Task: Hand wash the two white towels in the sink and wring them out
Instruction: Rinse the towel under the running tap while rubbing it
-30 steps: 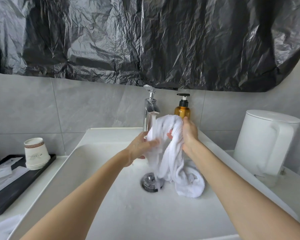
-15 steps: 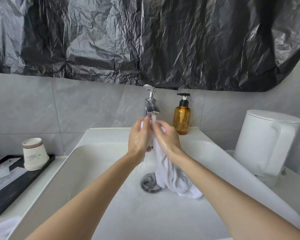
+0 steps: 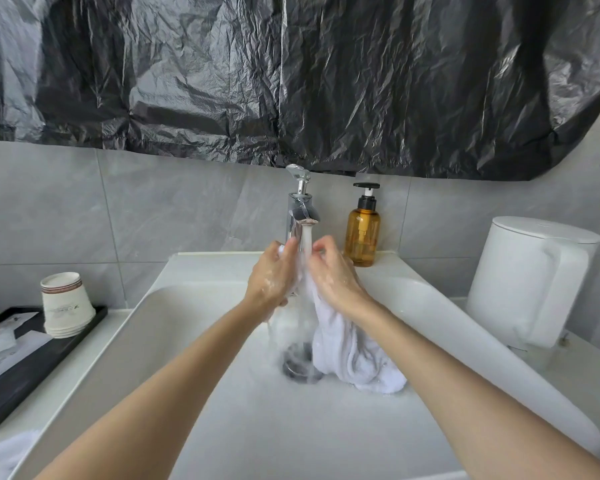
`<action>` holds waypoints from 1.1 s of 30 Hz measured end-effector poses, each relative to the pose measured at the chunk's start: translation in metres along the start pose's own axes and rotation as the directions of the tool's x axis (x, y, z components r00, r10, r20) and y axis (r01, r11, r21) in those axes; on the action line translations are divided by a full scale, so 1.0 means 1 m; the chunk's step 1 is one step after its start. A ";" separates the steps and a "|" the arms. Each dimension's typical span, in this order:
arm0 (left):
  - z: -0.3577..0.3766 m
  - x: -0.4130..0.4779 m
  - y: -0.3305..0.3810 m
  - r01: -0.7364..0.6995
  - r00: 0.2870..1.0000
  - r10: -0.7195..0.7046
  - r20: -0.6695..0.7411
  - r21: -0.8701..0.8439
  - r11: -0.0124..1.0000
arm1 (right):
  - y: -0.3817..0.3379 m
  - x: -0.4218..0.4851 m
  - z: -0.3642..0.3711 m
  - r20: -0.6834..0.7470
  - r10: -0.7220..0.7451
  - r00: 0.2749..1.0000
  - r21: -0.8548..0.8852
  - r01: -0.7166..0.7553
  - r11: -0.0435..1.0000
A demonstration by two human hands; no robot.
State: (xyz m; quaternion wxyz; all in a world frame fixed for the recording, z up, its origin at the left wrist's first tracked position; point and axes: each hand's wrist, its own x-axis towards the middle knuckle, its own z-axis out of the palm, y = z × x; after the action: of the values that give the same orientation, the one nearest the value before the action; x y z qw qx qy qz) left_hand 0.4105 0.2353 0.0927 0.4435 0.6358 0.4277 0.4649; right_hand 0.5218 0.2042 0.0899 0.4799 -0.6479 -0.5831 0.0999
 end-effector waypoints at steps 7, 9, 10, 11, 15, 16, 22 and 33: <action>-0.038 0.004 0.006 0.017 0.902 -0.070 0.426 0.127 0.992 | 0.004 0.017 -0.013 -0.111 0.159 0.981 0.319 -0.117 0.940; -0.032 0.003 0.003 -0.076 0.913 0.003 0.407 0.164 0.984 | 0.002 0.019 -0.017 -0.124 0.191 0.974 0.416 -0.123 0.901; -0.027 0.002 0.000 -0.131 0.908 0.057 0.416 0.154 0.979 | 0.000 0.019 -0.018 -0.125 0.207 0.970 0.454 -0.129 0.882; -0.021 -0.001 -0.001 -0.166 0.897 0.095 0.431 0.130 0.977 | 0.000 0.020 -0.018 -0.127 0.228 0.965 0.488 -0.139 0.862; -0.003 -0.006 0.001 0.095 0.881 -0.047 0.471 -0.078 0.992 | 0.005 0.024 -0.026 -0.123 0.366 0.922 0.664 -0.198 0.721; 0.001 -0.008 0.002 0.157 0.886 -0.081 0.457 -0.132 0.979 | 0.006 0.024 -0.027 -0.105 0.370 0.923 0.671 -0.209 0.711; 0.022 -0.004 -0.011 -0.050 0.993 0.069 0.101 -0.185 0.982 | -0.004 0.004 0.000 -0.141 0.115 0.983 0.406 -0.048 0.913; 0.009 -0.007 0.002 -0.070 0.985 0.091 -0.148 0.141 0.987 | -0.016 -0.009 0.005 -0.258 -0.157 0.953 -0.019 0.158 0.987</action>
State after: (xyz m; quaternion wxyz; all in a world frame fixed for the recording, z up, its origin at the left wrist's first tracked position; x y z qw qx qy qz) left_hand 0.4182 0.2266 0.0919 0.3457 0.6436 0.4651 0.5000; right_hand 0.5050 0.1969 0.0953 0.5589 -0.6064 -0.5652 -0.0237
